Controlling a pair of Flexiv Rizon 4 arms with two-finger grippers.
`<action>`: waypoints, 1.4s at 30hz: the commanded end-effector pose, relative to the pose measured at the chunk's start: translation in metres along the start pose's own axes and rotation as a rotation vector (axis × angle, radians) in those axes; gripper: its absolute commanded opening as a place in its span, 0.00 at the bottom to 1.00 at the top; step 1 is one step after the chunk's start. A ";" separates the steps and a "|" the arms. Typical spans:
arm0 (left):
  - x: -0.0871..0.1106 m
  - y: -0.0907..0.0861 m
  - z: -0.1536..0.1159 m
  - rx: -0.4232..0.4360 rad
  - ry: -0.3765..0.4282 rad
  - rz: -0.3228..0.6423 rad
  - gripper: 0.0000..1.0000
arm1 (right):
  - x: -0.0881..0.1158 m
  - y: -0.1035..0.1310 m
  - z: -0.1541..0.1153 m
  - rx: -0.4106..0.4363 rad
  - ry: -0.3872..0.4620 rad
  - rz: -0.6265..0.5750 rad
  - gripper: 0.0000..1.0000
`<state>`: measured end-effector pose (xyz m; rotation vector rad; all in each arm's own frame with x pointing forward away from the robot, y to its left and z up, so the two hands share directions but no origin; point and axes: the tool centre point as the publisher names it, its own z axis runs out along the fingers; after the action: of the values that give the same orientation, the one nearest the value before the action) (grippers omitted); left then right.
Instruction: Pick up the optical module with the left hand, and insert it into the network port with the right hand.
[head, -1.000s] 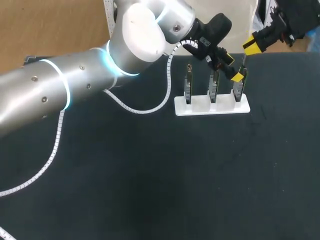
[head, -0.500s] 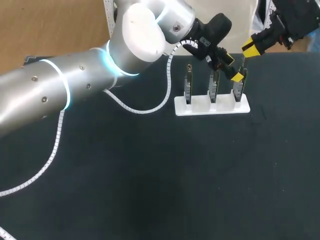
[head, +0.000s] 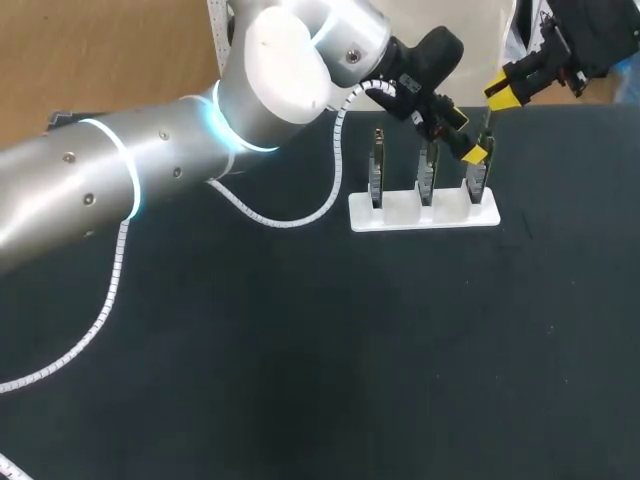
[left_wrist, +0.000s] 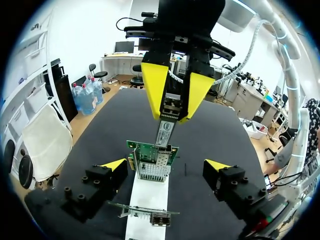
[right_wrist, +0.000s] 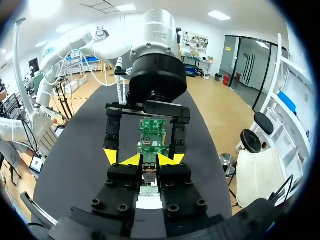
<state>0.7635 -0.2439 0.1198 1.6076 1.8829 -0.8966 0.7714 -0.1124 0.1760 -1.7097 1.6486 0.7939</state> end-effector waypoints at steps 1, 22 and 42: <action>-0.001 0.002 0.000 0.004 0.005 0.000 1.00 | 0.000 0.002 0.001 0.005 0.001 0.000 0.00; -0.001 0.002 0.000 0.004 0.005 0.000 1.00 | 0.002 0.004 0.002 -0.014 -0.001 0.011 0.00; -0.001 0.002 0.000 0.004 0.005 0.000 1.00 | 0.003 0.005 0.002 -0.028 0.000 0.011 0.00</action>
<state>0.7635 -0.2439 0.1198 1.6077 1.8829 -0.8966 0.7650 -0.1130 0.1729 -1.7192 1.6546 0.8205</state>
